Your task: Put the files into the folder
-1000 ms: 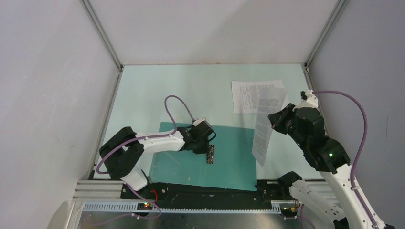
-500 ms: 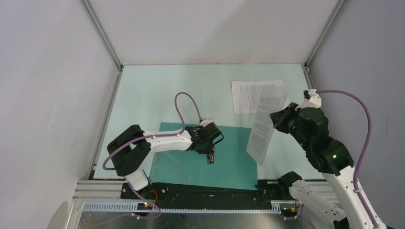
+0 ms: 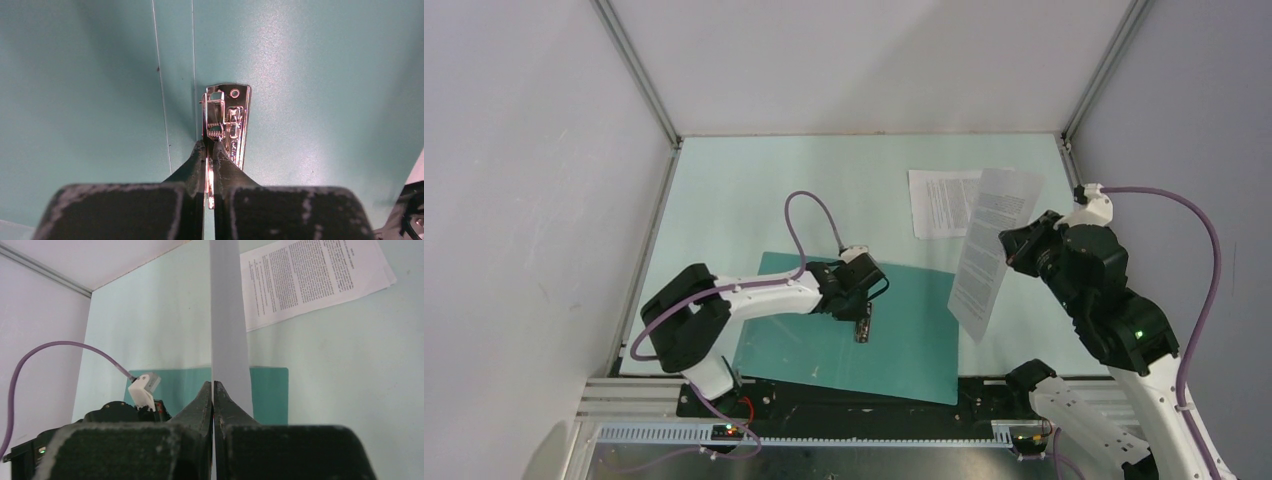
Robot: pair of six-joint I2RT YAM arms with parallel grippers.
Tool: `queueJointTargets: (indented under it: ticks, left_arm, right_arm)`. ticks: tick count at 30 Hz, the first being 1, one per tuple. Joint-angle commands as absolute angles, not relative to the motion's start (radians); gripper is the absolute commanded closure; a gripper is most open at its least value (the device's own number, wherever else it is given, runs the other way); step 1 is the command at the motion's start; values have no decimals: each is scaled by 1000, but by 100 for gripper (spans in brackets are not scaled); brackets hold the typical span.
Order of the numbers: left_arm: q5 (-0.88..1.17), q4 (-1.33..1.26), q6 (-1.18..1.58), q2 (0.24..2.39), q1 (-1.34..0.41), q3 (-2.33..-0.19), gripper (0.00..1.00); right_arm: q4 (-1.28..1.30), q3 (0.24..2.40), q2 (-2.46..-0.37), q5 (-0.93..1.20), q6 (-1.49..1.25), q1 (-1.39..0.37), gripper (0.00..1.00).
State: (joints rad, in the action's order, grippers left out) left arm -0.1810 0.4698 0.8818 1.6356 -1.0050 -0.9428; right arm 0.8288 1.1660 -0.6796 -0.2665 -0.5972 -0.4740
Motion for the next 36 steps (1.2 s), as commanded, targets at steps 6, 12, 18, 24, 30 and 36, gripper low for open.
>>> queueJointTargets:
  ticks: [6,12,18,24,30,36]
  left_arm:
    - [-148,473,848,1513,-954,-1004,100]
    - [-113,448,855,1520,-926,-1042,100]
    - [-98,401,916,1580,-906,-1095,100]
    - [-90,348,998,1683,-897,-1187,100]
    - [-126,349,1101,1813,-896,-1295,100]
    - [-126,351,1142,1948,-909,-1389,100]
  right_arm:
    - [847,1213,-674,-306,-574,-466,100]
    - [863,1237,-674,-321,-567,-465,100]
    - [882,1266,-676,-333,-563,-465,100]
    - [899,1283,-672,-346,-558,-465,100]
    - [912,1308,-670,-351,-551,-463,100]
    - [911,1313,-685,-323,-537,-465,100]
